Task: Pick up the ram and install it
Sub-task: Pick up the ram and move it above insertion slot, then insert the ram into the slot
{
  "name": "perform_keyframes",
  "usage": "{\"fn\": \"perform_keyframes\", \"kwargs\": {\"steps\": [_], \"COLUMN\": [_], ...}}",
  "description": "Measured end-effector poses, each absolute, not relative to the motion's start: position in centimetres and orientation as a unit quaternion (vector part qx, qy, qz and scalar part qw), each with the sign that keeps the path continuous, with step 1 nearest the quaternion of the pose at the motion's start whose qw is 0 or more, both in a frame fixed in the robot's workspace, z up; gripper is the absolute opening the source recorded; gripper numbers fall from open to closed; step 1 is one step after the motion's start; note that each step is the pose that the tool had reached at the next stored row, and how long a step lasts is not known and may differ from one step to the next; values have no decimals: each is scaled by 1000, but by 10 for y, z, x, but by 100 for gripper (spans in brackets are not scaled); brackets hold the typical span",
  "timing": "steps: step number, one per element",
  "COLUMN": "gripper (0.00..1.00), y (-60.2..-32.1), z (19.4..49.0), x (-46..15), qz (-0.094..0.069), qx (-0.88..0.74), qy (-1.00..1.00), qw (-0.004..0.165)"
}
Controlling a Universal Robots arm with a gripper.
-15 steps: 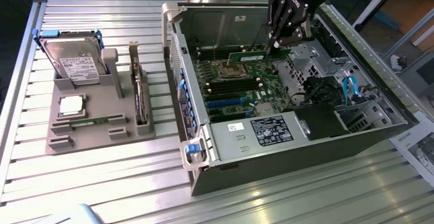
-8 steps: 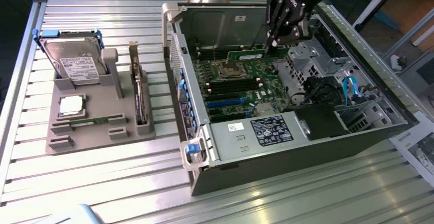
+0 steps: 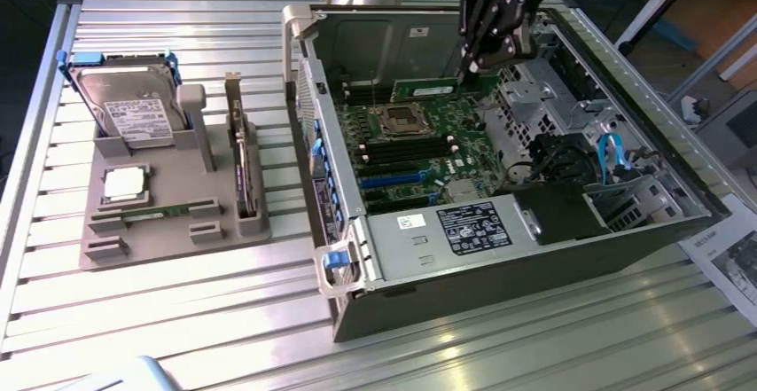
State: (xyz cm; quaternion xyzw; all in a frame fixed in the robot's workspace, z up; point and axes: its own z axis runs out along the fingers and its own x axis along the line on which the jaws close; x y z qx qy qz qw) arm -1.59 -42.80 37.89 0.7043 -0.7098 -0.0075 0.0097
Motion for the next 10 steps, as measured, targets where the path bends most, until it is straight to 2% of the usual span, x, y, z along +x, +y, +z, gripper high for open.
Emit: {"fn": "perform_keyframes", "kwargs": {"steps": [4,10], "gripper": [12,12], "y": [-418,-418], "z": [379,379], "x": [-16,-16], "qz": [-7,-7], "qx": [704,704], "qy": [-710,-710], "qw": [10,10]}}
